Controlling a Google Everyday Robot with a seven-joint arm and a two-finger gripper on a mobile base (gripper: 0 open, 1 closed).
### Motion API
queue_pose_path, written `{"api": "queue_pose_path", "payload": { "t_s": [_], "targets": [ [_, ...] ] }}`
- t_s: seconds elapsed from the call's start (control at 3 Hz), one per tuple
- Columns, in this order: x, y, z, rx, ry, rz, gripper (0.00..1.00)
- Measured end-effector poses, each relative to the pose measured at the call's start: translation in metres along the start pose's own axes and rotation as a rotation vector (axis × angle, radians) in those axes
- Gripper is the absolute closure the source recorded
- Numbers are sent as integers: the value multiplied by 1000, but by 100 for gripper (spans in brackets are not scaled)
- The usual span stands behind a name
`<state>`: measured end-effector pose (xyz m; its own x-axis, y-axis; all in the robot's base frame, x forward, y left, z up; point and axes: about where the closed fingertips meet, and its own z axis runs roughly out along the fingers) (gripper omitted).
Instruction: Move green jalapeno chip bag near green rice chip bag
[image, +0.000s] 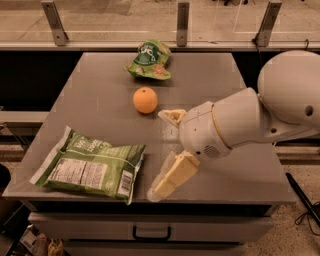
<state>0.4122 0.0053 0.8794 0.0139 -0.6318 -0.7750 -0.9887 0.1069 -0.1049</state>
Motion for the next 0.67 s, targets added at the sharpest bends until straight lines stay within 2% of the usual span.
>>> {"api": "queue_pose_path", "payload": {
  "t_s": [0.33, 0.67],
  "targets": [
    [-14, 7, 31, -19, -43, -8, 0],
    [-18, 10, 61, -19, -63, 9, 0]
  ]
}}
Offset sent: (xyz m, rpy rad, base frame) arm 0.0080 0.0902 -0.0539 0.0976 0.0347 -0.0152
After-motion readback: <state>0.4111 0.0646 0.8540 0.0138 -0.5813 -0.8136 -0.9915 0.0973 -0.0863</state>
